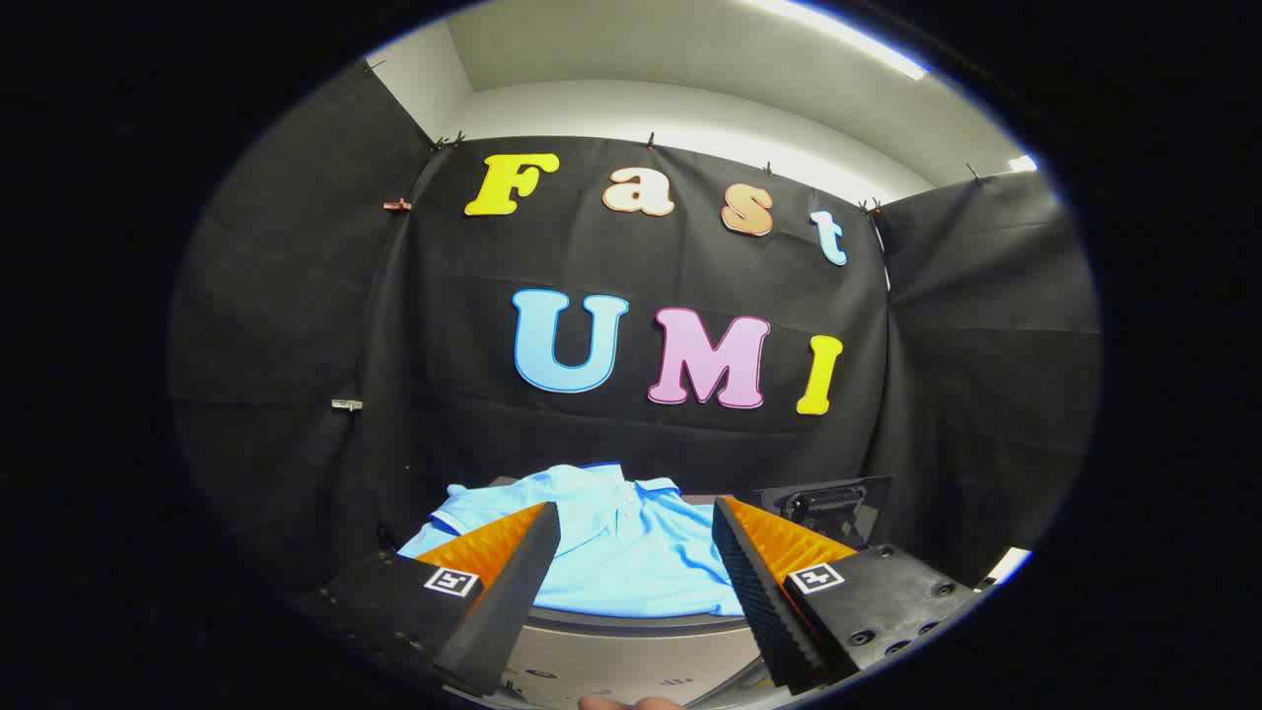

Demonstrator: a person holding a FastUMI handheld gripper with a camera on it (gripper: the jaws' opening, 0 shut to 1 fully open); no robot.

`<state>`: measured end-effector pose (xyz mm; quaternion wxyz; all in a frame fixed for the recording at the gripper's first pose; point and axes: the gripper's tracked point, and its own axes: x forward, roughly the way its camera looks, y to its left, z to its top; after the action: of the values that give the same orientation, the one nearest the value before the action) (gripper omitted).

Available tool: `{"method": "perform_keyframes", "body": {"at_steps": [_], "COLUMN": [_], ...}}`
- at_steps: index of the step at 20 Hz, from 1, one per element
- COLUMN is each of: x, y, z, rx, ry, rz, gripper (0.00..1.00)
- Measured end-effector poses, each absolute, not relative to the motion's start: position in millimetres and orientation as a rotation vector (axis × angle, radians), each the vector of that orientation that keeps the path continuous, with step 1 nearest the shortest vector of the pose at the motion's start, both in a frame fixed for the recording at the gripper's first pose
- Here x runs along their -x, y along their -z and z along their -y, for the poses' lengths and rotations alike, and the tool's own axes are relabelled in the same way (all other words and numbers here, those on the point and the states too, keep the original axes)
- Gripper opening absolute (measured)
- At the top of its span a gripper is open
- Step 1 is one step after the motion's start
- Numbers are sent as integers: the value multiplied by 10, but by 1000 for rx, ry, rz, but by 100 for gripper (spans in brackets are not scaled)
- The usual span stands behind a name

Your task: Put the clothes into the washing machine and then close the washing machine lid.

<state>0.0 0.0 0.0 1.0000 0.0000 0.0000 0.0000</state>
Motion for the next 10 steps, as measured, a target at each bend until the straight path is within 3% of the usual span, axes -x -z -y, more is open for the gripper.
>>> {"method": "perform_keyframes", "body": {"at_steps": [10], "x": [-50], "y": [-50], "z": [28], "rx": [18], "ry": [0], "rz": [5], "gripper": [98]}}
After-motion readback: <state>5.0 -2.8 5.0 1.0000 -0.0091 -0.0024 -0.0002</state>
